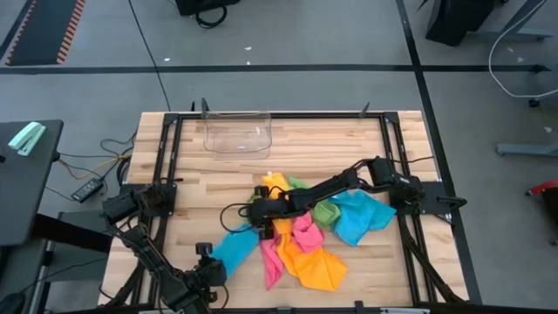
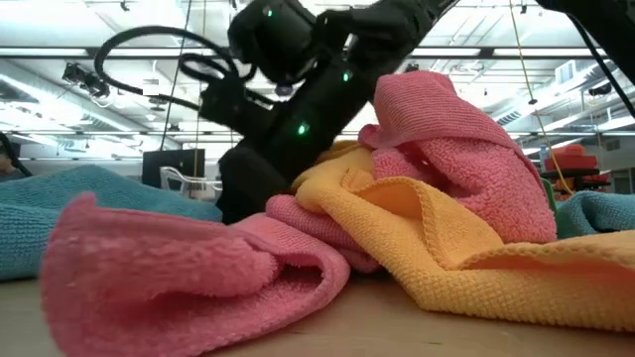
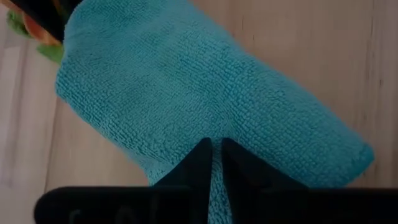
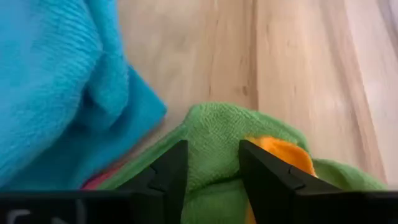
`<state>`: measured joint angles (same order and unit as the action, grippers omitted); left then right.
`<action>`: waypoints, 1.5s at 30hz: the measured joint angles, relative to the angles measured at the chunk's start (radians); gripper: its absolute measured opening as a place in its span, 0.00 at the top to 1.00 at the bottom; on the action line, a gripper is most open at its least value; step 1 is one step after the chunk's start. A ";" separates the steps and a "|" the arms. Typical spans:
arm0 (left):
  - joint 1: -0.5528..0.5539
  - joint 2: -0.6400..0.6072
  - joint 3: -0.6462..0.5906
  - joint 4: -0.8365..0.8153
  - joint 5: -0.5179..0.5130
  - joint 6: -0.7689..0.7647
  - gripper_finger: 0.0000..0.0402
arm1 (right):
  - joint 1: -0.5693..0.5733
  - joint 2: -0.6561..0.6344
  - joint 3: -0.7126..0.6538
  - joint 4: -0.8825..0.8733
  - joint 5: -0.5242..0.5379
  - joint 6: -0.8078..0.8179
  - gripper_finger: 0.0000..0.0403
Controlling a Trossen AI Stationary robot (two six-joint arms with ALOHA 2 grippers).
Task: Fold microfiber towels
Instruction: Fold the left blue microfiber towel
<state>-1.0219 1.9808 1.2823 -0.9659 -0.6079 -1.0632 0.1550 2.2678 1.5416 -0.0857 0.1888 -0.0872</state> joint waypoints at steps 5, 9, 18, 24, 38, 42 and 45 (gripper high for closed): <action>-0.002 0.000 0.000 -0.001 0.000 0.001 0.90 | 0.011 -0.065 0.005 -0.006 -0.042 -0.079 0.64; 0.001 0.000 0.000 0.000 0.000 0.001 0.91 | -0.010 -0.096 0.008 0.068 -0.230 -0.153 0.64; 0.019 0.000 0.000 0.013 -0.080 0.035 0.94 | -0.008 0.016 0.032 0.230 -0.352 -0.107 0.64; 0.027 0.000 0.000 0.013 -0.080 0.029 0.93 | 0.011 0.032 0.048 0.138 -0.339 -0.097 0.64; 0.027 0.000 0.000 0.020 -0.079 0.021 0.95 | 0.085 0.028 0.045 0.019 -0.250 -0.106 0.74; 0.024 0.000 0.000 0.026 -0.071 0.019 0.94 | 0.086 -0.008 0.046 0.018 -0.175 -0.115 0.84; 0.023 0.000 0.000 0.026 -0.069 0.006 0.94 | 0.090 -0.039 0.048 0.026 -0.145 -0.151 0.90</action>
<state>-0.9989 1.9812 1.2823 -0.9401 -0.6773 -1.0573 0.2447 2.2290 1.5894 -0.0600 0.0440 -0.2378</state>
